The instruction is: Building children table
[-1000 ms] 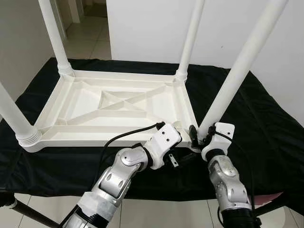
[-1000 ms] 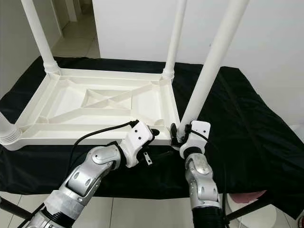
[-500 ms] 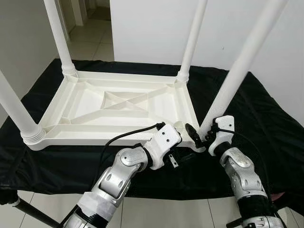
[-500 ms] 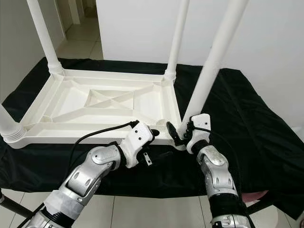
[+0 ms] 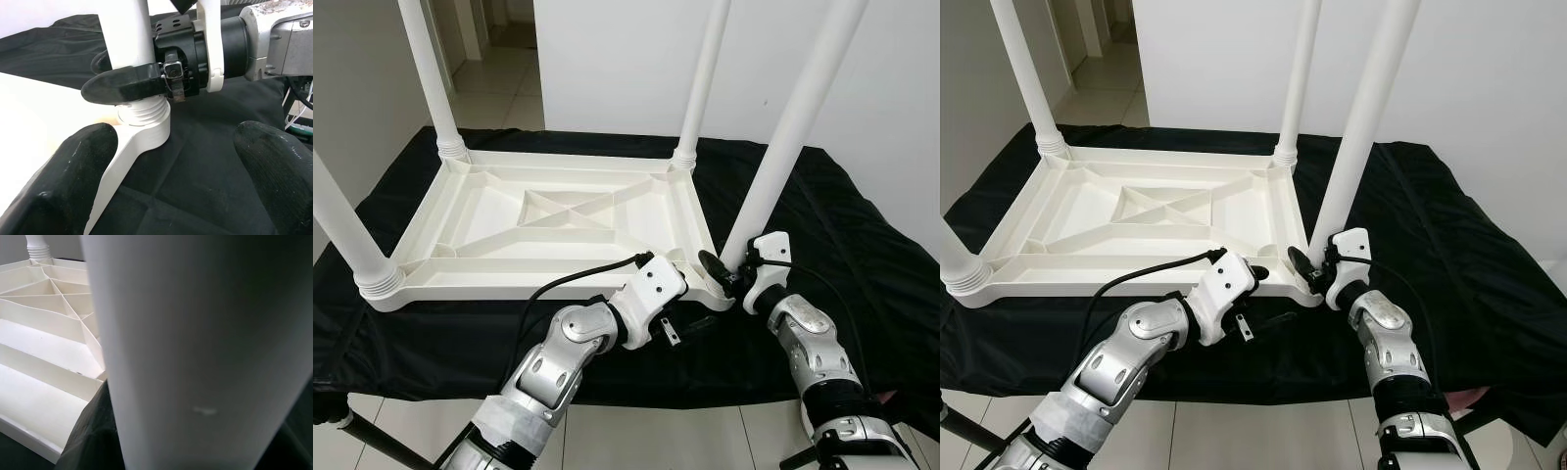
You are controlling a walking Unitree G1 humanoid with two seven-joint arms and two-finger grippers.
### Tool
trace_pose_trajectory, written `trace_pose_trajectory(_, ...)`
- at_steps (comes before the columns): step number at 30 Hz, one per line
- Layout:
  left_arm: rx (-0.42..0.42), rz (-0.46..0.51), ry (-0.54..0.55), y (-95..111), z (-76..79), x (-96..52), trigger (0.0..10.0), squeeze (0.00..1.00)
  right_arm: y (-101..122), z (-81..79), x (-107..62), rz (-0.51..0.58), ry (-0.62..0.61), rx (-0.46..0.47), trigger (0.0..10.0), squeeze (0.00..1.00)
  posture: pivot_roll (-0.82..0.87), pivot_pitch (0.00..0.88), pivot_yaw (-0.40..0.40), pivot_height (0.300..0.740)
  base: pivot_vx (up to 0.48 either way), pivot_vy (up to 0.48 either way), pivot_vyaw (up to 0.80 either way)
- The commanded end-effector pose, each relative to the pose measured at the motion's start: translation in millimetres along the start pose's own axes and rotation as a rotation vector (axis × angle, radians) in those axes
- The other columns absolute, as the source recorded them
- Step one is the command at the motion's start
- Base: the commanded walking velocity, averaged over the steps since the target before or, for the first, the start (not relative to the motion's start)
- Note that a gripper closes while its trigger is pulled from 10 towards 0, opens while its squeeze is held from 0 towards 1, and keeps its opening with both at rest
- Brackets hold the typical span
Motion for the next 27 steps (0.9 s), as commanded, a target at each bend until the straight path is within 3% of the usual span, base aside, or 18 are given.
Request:
trace_pose_trajectory(1,0.009,-0.011,0.020,-1.5,-3.0,0.5,10.0,0.00,-12.6,-11.9,-0.2,-0.044,0.063,0.000,0.0,0.00,0.04,0.019,-0.036,0.740,0.000,0.000,0.00)
trace_pose_trajectory(4,0.008,-0.011,0.021,-1.4,-3.1,0.3,10.0,0.00,-14.6,-12.0,-0.8,-0.043,0.062,0.013,0.0,0.00,0.04,0.023,-0.035,0.740,0.000,0.000,0.00)
trace_pose_trajectory(5,0.009,-0.010,0.021,-1.4,-2.9,0.1,10.0,0.00,-16.4,-9.3,-1.0,-0.044,0.028,0.040,10.0,0.00,0.04,0.027,-0.034,0.740,0.000,0.000,0.00)
trace_pose_trajectory(12,0.007,-0.011,0.022,-1.3,-2.8,-0.6,10.0,0.00,-18.5,-4.4,-0.1,-0.055,-0.054,0.057,10.0,0.00,0.04,0.037,-0.036,0.740,0.000,0.000,0.00)
trace_pose_trajectory(19,-0.002,-0.015,0.023,-3.0,-0.5,-1.4,10.0,0.00,-19.7,10.7,-1.9,-0.082,-0.331,0.132,10.0,0.00,0.04,0.049,-0.036,0.740,0.000,0.000,0.00)
trace_pose_trajectory(27,-0.008,-0.017,0.021,-3.7,0.9,-1.6,10.0,0.00,-16.6,6.6,-9.2,-0.060,-0.501,0.183,10.0,0.00,0.04,0.056,-0.040,0.740,0.000,0.000,0.00)
Point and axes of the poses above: a point about 5 cm out from each wrist's last joint towards the gripper, its own x axis pointing out of the wrist towards the gripper, its own y axis along the axis of the wrist's last joint, z = x × y, the point moved 6 cm from there along x, pointing out of the wrist towards the gripper
